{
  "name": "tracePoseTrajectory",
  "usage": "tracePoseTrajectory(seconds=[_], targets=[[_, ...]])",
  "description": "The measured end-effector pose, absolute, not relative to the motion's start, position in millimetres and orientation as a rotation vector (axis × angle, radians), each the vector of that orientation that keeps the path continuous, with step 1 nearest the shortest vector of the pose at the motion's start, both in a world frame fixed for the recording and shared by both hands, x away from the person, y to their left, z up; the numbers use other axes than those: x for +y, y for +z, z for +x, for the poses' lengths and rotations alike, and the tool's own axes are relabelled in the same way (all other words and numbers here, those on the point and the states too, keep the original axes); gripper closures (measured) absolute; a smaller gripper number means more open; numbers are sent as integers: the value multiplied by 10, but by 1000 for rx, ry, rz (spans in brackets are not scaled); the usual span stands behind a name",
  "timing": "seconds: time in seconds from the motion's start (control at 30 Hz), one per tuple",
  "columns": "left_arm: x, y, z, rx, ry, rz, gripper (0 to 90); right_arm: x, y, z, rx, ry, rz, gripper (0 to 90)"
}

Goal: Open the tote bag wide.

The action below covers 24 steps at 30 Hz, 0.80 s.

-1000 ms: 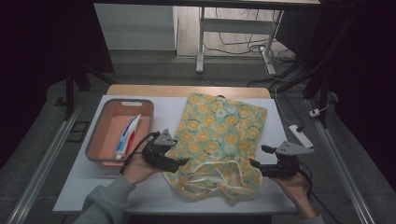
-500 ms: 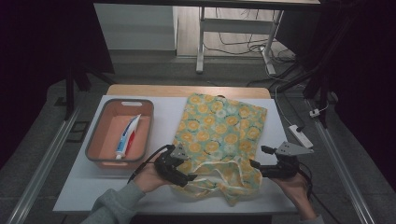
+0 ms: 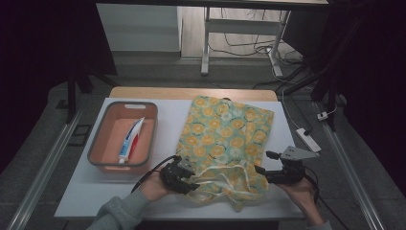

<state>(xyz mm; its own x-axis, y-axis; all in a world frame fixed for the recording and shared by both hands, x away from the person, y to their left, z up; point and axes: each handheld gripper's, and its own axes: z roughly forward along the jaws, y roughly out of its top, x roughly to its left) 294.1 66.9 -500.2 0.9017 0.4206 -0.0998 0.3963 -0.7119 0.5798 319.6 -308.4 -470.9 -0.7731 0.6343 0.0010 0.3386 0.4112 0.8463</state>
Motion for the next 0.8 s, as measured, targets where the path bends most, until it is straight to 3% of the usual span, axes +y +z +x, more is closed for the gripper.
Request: tracePoseTrajectory(seconds=[0.07,0.1,0.13,0.5,0.8], targets=[[686,-4987,2948,593,51,2431,789,-3055,-4708,3193,2387,1283,835,220],[704,-4968,2948,597,53,2415,789,-3055,-4708,3193,2387,1283,835,220],[722,-4948,2943,597,62,2399,868,-3001,-4693,3167,2431,1270,806,217],[985,-4648,2916,614,52,2236,879,-2429,-4609,2820,2666,1132,540,190],[1229,-4441,2901,638,85,2152,879,-2283,-4676,2731,2699,951,487,212]])
